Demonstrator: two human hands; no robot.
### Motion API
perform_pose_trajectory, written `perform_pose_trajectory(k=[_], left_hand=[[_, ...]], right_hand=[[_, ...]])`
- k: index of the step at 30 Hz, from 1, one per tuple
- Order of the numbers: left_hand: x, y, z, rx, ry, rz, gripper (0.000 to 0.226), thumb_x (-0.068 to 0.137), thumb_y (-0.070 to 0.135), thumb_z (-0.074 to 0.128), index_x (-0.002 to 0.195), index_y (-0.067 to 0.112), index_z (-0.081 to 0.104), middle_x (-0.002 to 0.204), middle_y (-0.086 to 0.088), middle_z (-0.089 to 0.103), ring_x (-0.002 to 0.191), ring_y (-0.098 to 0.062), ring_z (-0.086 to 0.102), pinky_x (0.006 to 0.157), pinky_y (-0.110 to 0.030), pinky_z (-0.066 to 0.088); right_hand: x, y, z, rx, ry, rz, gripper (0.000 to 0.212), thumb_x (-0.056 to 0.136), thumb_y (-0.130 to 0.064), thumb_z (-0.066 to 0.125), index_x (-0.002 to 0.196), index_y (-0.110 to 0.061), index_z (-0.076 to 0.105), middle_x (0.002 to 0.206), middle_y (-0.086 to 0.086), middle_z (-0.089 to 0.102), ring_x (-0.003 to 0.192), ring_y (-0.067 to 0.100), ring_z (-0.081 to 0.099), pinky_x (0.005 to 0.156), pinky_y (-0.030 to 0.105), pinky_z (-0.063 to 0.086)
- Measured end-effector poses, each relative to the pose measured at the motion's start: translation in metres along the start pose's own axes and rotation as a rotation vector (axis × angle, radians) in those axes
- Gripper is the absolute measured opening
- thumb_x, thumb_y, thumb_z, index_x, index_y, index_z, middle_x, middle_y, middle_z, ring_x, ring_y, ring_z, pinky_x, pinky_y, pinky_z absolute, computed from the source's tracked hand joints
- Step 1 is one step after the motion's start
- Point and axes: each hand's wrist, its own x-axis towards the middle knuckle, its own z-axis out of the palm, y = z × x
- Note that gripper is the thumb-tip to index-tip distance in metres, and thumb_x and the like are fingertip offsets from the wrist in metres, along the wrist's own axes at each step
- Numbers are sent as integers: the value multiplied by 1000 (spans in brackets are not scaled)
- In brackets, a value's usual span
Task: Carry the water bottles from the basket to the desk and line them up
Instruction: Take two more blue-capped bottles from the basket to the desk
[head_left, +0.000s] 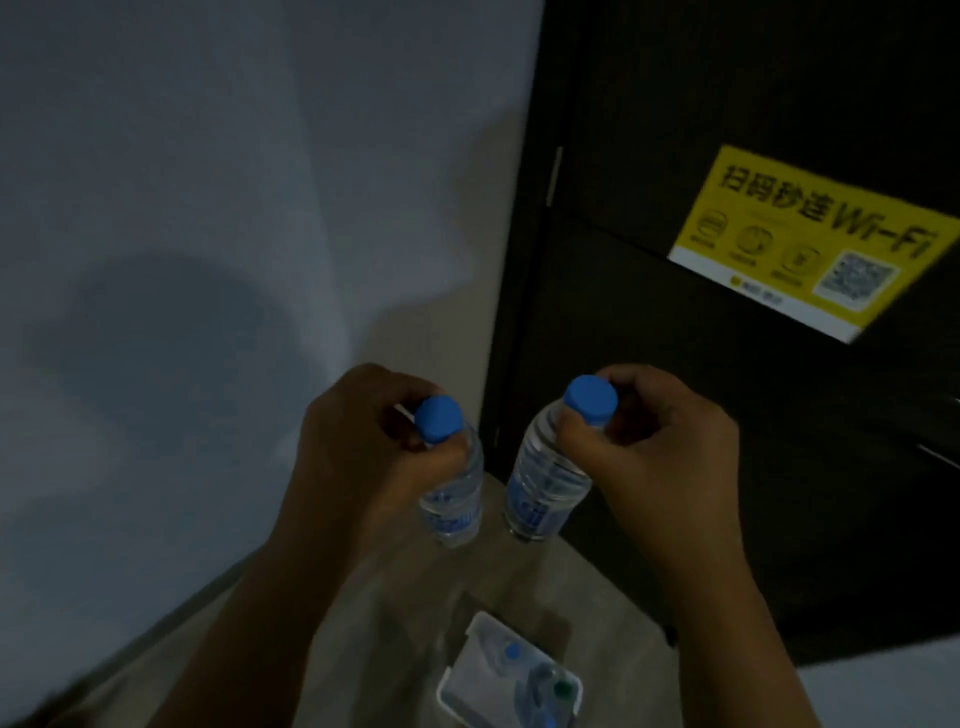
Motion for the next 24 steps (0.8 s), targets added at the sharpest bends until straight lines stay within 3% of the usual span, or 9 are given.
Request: perform_pose_trajectory(k=[3, 9, 14, 19, 24], left_hand=[[-5, -2, -10, 2, 103, -83, 23, 59, 18, 83, 76, 25, 68, 77, 12, 63, 71, -4, 62, 62, -7, 48], [-32, -2, -53, 97, 271, -215, 24, 59, 20, 80, 72, 34, 67, 77, 12, 64, 65, -3, 62, 56, -7, 45], [-69, -9, -101, 204, 416, -335, 22, 59, 27, 77, 76, 34, 66, 79, 14, 62, 68, -1, 62, 60, -7, 45], [-125, -14, -154, 303, 609, -437, 32, 59, 31, 76, 76, 47, 55, 78, 13, 62, 69, 0, 61, 64, -12, 49], [-200, -14, -205, 335, 786, -550, 23, 59, 28, 78, 76, 37, 64, 77, 10, 64, 63, -5, 62, 56, -13, 50]], right_hand=[[22, -2, 7, 89, -94, -59, 24, 68, -33, 73, 87, -41, 60, 79, -20, 65, 75, -4, 63, 64, 7, 49], [43, -22, 47, 187, -281, -151, 15, 64, -21, 78, 72, -25, 66, 64, -6, 61, 56, 3, 57, 51, 8, 42], [34, -62, 97, 245, -454, -272, 16, 63, -30, 77, 75, -28, 67, 62, -3, 59, 55, 13, 56, 52, 23, 47], [-1, -116, 146, 290, -617, -422, 18, 62, -36, 75, 77, -29, 66, 59, -5, 56, 54, 11, 53, 48, 22, 47], [-61, -182, 180, 380, -753, -538, 19, 62, -41, 72, 76, -30, 65, 61, -6, 57, 52, 9, 52, 48, 22, 48]])
